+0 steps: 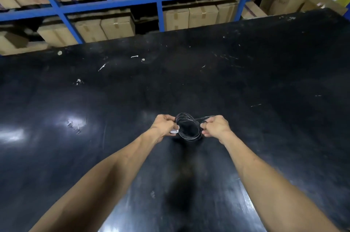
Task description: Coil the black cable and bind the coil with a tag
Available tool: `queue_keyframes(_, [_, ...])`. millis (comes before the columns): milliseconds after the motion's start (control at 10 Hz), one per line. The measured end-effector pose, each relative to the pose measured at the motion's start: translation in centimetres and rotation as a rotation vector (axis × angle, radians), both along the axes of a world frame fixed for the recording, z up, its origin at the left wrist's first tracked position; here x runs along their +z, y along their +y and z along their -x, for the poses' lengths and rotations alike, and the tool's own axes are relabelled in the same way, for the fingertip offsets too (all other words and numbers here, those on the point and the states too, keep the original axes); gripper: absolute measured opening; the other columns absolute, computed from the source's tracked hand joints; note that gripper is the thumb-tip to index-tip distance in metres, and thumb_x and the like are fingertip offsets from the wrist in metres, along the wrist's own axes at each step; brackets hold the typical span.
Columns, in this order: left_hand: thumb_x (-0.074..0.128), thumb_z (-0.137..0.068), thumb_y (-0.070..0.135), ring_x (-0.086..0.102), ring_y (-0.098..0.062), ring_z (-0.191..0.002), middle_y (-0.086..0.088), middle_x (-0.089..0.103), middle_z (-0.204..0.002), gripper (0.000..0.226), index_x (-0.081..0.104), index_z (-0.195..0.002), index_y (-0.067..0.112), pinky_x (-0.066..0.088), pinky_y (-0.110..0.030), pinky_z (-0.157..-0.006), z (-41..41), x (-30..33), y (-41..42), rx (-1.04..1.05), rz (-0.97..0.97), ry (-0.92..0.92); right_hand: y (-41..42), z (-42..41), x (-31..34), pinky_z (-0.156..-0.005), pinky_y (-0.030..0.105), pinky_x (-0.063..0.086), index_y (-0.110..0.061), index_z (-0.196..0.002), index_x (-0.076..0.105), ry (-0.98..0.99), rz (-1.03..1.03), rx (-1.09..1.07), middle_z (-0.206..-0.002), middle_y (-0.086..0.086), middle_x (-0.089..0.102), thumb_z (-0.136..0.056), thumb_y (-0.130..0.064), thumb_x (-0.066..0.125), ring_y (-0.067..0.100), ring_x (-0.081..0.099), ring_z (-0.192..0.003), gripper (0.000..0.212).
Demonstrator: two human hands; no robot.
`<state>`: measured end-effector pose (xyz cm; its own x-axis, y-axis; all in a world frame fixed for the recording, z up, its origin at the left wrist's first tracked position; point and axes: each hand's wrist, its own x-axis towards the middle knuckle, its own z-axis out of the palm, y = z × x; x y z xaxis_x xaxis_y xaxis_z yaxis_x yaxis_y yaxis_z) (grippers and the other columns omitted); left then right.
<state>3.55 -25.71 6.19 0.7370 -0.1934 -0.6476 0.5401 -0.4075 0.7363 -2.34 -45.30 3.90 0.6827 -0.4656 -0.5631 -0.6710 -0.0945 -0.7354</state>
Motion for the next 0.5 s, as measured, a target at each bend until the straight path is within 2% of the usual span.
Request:
queue_keyframes(100, [0.064,-0.072,-0.005,0.07,-0.021,-0.073,-0.012,0.074,-0.083,0.03,0.074,-0.093,0.013,0.063,-0.035,-0.07,-1.1,-2.4,-0.1,-0.01,-0.159,-0.033,0.7,-1.3,-2.2,-0.052,0.026,0.06,-0.005,-0.097,0.069,0.061,0.052,0.042,-0.083,0.012,0.071,-0.088,-0.003,0.073,0.015,0.062,-0.051,0.009])
queue_keyframes(200, [0.059,-0.066,0.005,0.073,-0.023,-0.088,-0.01,0.077,-0.089,0.035,0.077,-0.092,0.021,0.061,-0.036,-0.081,-1.8,-4.5,-0.2,-0.074,-0.316,-0.082,1.2,-2.2,-4.0,-0.063,0.031,0.063,-0.008,-0.082,0.07,0.113,0.059,0.075,-0.085,0.014,0.073,-0.089,-0.003,0.07,0.017,0.065,-0.057,0.009])
queue_keyframes(300, [0.061,-0.073,0.007,0.068,-0.029,-0.096,-0.009,0.074,-0.1,0.032,0.075,-0.101,0.016,0.055,-0.027,-0.081,-1.8,-4.8,-0.4,-0.169,-0.435,-0.115,1.4,-2.8,-4.9,-0.064,0.03,0.063,-0.002,-0.103,0.073,0.145,0.045,0.105,-0.084,0.012,0.073,-0.089,-0.006,0.071,0.017,0.067,-0.059,0.014])
queue_keyframes(400, [0.067,-0.078,0.009,0.065,-0.028,-0.106,-0.01,0.071,-0.11,0.034,0.071,-0.112,0.011,0.049,-0.026,-0.084,-2.3,-5.4,-0.2,-0.164,-0.452,-0.123,1.3,-3.1,-5.1,-0.064,0.028,0.061,-0.007,-0.11,0.072,0.158,0.041,0.144,-0.082,0.008,0.073,-0.089,-0.012,0.073,0.015,0.068,-0.063,0.022])
queue_keyframes(500, [0.069,-0.078,0.011,0.066,-0.027,-0.107,-0.01,0.072,-0.109,0.037,0.07,-0.114,0.011,0.051,-0.027,-0.09,-1.9,-5.0,0.6,-0.158,-0.417,-0.083,1.3,-2.5,-4.1,-0.077,0.033,0.063,-0.015,-0.099,0.073,0.151,0.084,0.16,-0.085,0.01,0.076,-0.088,-0.018,0.075,0.018,0.069,-0.073,0.011])
